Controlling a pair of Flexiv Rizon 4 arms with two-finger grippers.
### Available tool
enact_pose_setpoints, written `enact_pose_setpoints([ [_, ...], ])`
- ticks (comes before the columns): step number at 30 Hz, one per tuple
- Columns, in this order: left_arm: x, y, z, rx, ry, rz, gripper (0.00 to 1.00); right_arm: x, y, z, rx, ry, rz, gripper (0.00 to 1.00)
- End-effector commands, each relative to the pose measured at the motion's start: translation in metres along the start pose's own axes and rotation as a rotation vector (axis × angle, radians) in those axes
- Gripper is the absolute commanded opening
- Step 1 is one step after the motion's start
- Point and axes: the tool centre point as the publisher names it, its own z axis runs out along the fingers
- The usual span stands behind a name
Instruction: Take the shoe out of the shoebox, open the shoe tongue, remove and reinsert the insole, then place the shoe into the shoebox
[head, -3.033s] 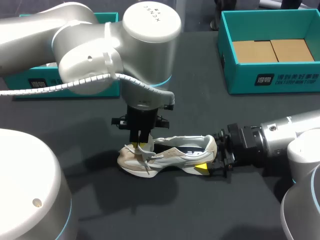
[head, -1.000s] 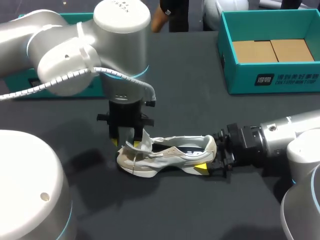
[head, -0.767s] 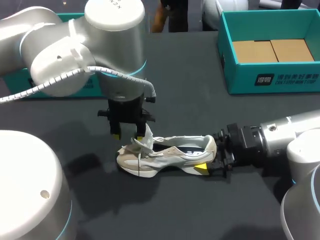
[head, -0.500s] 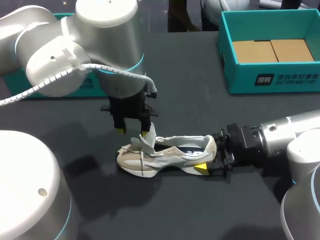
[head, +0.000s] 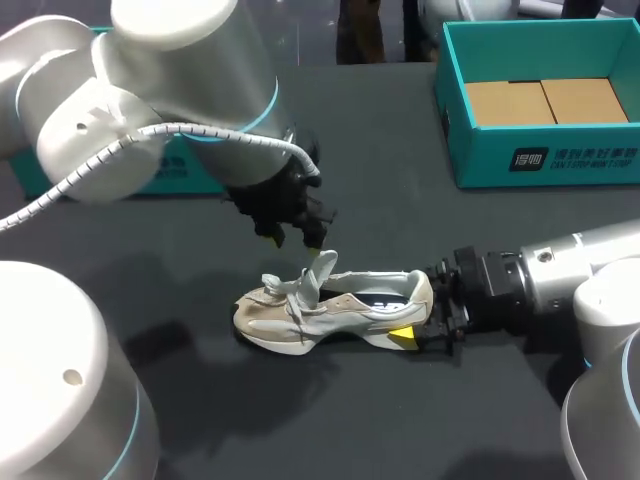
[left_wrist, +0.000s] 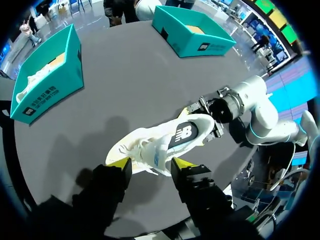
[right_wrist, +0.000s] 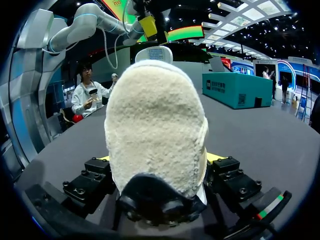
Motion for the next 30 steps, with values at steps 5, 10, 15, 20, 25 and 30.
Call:
enact_pose_setpoints([
  [5, 0.017, -0.008, -0.010, 0.026, 0.083, 0.148, 0.46, 0.000, -0.001, 0.000, 0.005, 0.000, 0.001, 0.00],
  [10, 0.031, -0.018, -0.013, 0.026, 0.138, 0.260, 0.17, 0.000, -0.001, 0.000, 0.005, 0.000, 0.001, 0.00],
  [15, 0.045, -0.027, -0.014, 0.039, 0.181, 0.393, 0.00, 0.000, -0.001, 0.000, 0.005, 0.000, 0.001, 0.00],
  [20, 0.063, -0.032, -0.008, 0.049, 0.221, 0.579, 0.00, 0.000, -0.001, 0.000, 0.005, 0.000, 0.001, 0.00],
  [25, 0.083, -0.035, -0.003, 0.056, 0.294, 0.854, 0.00, 0.000, -0.001, 0.000, 0.005, 0.000, 0.001, 0.00],
  [30, 0.087, -0.037, -0.005, 0.062, 0.282, 0.847, 0.00, 0.000, -0.001, 0.000, 0.005, 0.000, 0.001, 0.00],
])
